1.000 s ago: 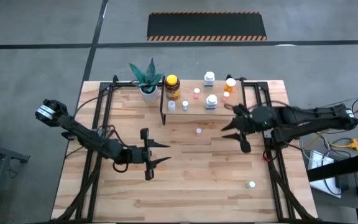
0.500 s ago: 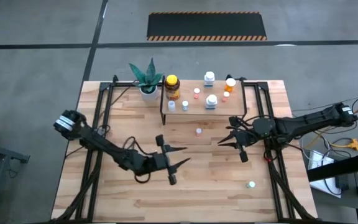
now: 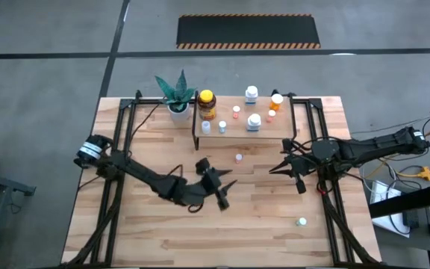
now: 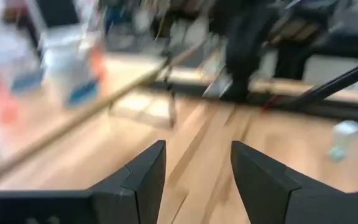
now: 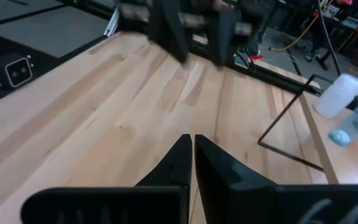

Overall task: Pick and place medicine bottles onto shelf by color
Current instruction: Put the pink medicine bottle on the shelf

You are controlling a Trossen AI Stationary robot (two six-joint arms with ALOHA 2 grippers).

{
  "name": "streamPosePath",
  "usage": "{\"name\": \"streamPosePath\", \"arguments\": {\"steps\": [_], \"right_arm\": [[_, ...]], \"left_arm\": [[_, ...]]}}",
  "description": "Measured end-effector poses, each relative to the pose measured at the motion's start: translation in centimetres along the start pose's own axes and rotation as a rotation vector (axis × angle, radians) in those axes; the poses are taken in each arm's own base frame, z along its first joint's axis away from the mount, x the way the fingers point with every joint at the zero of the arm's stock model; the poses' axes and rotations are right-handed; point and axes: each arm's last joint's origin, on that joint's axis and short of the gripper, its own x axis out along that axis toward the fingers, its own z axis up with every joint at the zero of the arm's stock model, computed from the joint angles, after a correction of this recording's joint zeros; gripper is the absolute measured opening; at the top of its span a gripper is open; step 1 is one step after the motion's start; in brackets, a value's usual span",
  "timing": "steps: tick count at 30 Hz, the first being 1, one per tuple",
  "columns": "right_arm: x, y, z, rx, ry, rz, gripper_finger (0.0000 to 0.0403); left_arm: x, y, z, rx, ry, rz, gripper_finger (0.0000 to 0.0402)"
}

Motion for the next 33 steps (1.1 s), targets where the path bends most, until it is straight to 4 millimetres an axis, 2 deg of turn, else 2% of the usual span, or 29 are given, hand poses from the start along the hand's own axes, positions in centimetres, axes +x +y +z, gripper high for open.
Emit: {"name": "streamPosePath", "arguments": {"steps": [3, 6, 10, 16, 22, 28, 33], "right_arm": [[-0.6, 0.1, -0.3, 0.033, 0.009, 0.002, 0.0011], [-1.0, 0.4, -1.0, 0.052, 0.034, 0.009, 0.0011], [-1.1, 0.7, -2.1, 0.061, 0.070, 0.019, 0.0011], [-1.2, 0.8, -2.2, 0.047, 0.060, 0.017, 0.0011], [-1.2, 0.8, -2.2, 0.044, 0.054, 0.015, 0.0011], [-1.2, 0.8, -2.2, 0.044, 0.054, 0.016, 0.0011], [-1.2, 0.7, -2.1, 0.043, 0.050, 0.015, 0.0011]], "left_arm": [[0.7, 1.3, -1.5, -0.076, 0.103, 0.064, 0.0164], [1.4, 1.8, -2.8, -0.150, 0.130, 0.102, 0.0164], [2.5, 1.2, -4.7, -0.161, 0.110, 0.101, 0.0164], [4.3, 0.4, -7.6, -0.177, 0.058, 0.108, 0.0164], [5.9, 1.2, -9.4, -0.240, 0.057, 0.170, 0.0164], [7.3, 2.4, -11.3, -0.218, 0.092, 0.208, 0.0167], [8.0, 3.0, -11.5, -0.218, 0.098, 0.226, 0.0208]]}}
